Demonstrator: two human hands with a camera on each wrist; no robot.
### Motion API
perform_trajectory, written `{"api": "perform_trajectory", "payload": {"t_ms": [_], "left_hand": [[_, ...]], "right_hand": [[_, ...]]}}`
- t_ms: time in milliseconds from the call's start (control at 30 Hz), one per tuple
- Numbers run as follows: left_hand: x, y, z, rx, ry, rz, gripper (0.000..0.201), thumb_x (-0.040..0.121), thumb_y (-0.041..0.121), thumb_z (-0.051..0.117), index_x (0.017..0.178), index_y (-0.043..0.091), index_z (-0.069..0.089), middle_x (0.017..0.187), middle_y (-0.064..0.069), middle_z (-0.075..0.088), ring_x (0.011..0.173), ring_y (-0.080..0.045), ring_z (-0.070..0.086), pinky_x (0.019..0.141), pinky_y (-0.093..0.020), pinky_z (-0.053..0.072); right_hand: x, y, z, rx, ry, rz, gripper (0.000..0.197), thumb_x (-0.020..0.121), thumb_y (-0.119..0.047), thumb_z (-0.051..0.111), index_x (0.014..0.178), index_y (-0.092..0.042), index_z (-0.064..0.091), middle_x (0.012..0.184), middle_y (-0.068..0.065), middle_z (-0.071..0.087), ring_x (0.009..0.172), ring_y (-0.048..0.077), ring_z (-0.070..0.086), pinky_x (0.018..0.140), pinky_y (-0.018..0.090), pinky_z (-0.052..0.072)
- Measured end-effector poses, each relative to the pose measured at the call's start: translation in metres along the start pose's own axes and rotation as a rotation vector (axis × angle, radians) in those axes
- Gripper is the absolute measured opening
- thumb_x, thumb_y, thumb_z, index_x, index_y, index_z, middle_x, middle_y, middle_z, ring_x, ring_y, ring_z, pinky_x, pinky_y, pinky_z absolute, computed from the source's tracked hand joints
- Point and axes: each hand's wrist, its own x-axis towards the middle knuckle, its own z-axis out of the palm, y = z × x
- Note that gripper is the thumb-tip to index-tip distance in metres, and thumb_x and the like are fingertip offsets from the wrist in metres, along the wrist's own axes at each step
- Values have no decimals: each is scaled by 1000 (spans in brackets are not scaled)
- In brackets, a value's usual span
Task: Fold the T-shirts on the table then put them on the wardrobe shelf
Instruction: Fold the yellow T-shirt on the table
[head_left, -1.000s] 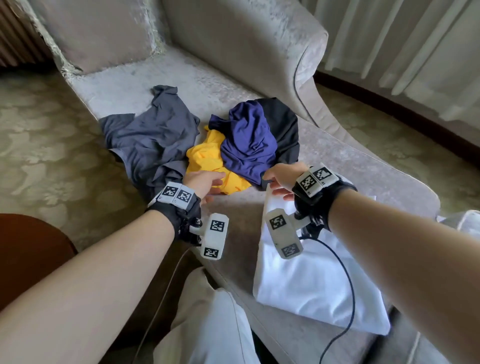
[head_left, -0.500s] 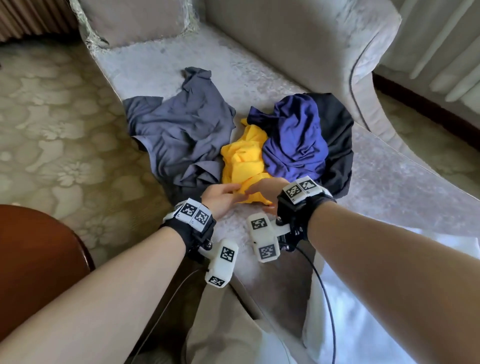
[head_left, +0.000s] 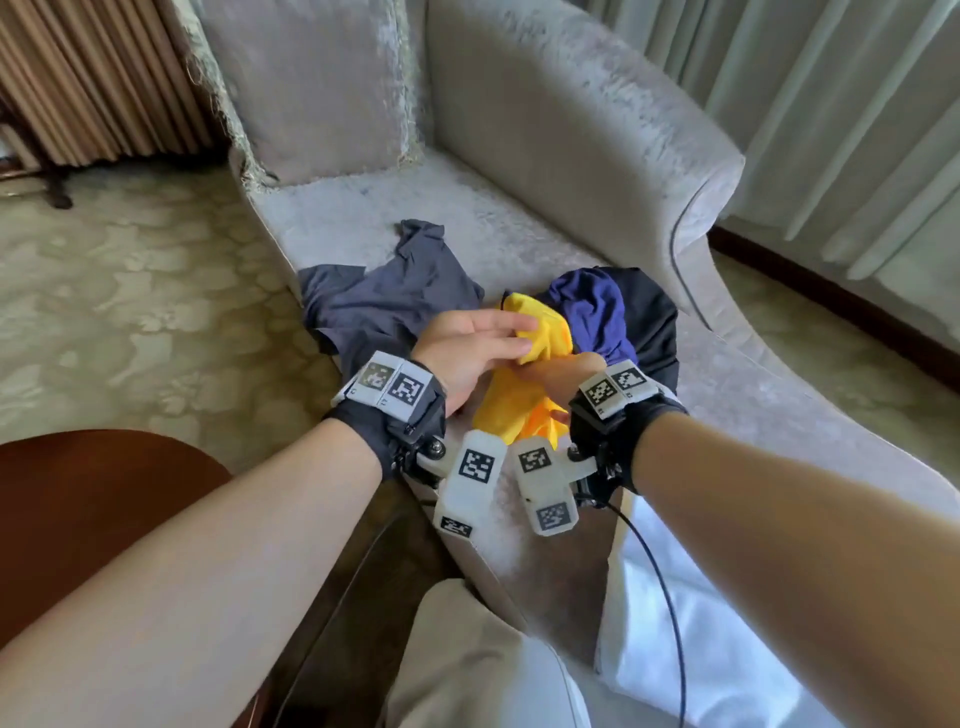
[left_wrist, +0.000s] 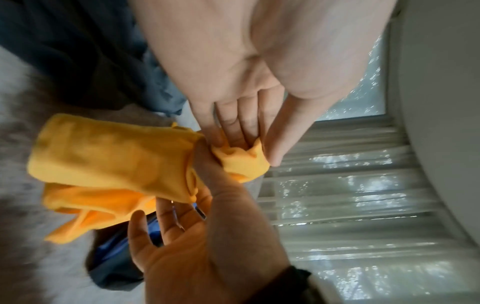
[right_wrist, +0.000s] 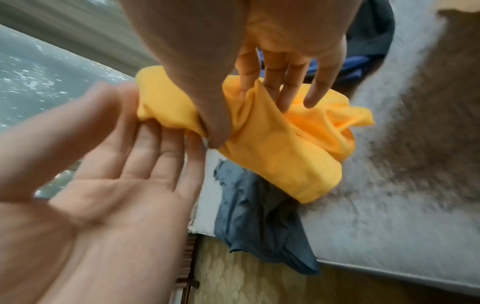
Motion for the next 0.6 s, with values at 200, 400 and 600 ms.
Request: {"api": "perform_trajectory", "payload": {"t_ms": [200, 400, 600], "left_hand": [[-57, 93, -11, -50, 29, 99, 27, 88, -6, 60, 102, 13, 71, 104, -1, 71, 97, -13, 64, 92, -28, 47], [-143, 157, -31, -69, 112, 231, 37, 87, -13, 55, 114, 10, 66, 116, -3, 69, 106, -11, 65, 88, -22, 50], [-248, 203, -59, -22, 222, 360, 68, 73, -28, 59, 132, 5, 50, 121, -9, 64, 108, -14, 66, 90, -29, 55]], "right_hand": [[-65, -60, -24, 52, 127, -102, 46, 75, -29, 75, 113, -10, 59, 106, 10, 60, 82, 24, 60, 67, 33, 51], [-155, -98, -14, 177, 46, -276, 49, 73, -30, 81, 112, -8, 61, 95, 8, 63, 85, 26, 62, 83, 44, 55], [-246, -129, 24, 156, -120, -506, 58, 63, -47, 80, 107, -10, 69, 99, 12, 73, 92, 32, 70, 81, 50, 57]]}}
